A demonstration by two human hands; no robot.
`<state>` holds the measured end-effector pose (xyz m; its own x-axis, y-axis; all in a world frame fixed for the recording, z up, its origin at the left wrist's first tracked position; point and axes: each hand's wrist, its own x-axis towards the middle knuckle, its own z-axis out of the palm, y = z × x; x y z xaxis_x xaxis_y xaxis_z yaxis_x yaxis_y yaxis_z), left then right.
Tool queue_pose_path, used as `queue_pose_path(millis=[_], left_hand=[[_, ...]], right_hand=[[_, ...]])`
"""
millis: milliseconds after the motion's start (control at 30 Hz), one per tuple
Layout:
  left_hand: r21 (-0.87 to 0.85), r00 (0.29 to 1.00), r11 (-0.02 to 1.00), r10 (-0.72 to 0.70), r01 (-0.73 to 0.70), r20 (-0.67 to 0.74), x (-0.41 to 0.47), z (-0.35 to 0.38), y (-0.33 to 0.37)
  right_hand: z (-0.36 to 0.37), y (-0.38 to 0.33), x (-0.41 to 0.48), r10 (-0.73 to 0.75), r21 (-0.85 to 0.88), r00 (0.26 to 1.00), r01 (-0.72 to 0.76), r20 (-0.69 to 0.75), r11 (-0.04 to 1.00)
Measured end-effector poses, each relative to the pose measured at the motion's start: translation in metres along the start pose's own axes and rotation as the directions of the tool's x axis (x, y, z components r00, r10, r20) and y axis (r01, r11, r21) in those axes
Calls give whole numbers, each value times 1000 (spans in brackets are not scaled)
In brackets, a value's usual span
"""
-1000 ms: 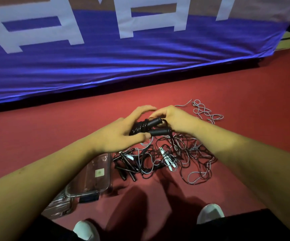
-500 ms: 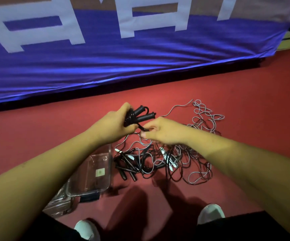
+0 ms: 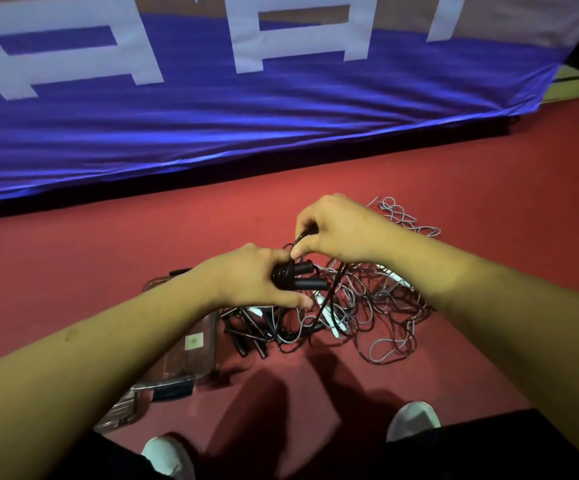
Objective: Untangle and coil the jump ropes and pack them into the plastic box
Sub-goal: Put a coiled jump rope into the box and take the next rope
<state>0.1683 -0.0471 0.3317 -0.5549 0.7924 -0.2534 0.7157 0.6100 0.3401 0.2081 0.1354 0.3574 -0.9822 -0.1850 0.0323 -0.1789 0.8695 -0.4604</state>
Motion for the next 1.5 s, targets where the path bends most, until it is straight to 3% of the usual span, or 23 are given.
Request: queue_pose_path(millis=[200, 400, 533, 667, 733, 867, 967, 1033, 1133, 1333, 1500], left_hand=[[-116, 995, 990, 79, -86, -65, -5, -8, 4], [-244, 981, 957, 126, -159, -146, -12, -8, 4], [-389, 967, 903, 97, -185, -233, -12, -7, 2], [-605, 940, 761, 18, -234, -341, -8, -13, -1], [-597, 926, 777, -51, -199, -374, -1, -16, -10], [-426, 878, 904, -169, -43, -448, 3, -23, -32], [-176, 866, 981, -158, 82, -474, 5, -22, -34], [9, 865, 978, -179, 208, -469, 9, -17, -36], [149, 897, 936, -246, 318, -368, 9, -13, -42], [255, 991, 959, -109, 127, -83, 4, -8, -20], [94, 999, 995, 21, -16, -48, 1, -4, -6]], right_hand=[[-7, 8, -1, 37, 310, 999, -35, -3, 950], [5, 23, 1, 55, 483, 996, -80, 67, 872], [15, 27, -3, 146, 655, 983, -186, 115, 733], [27, 36, -9, 150, 714, 945, -318, 291, 624], [30, 37, -10, 129, 717, 902, -408, 411, 565], [25, 20, -7, 105, 658, 919, -348, 380, 667], [18, -1, -4, 89, 410, 967, -183, 238, 893], [17, -11, -3, 23, 244, 977, -75, 211, 967], [16, -21, -3, 2, 170, 975, -41, 220, 985], [-3, -19, 0, -7, 80, 999, 5, 36, 997], [-5, -4, -1, -15, 114, 1000, 16, -14, 993]])
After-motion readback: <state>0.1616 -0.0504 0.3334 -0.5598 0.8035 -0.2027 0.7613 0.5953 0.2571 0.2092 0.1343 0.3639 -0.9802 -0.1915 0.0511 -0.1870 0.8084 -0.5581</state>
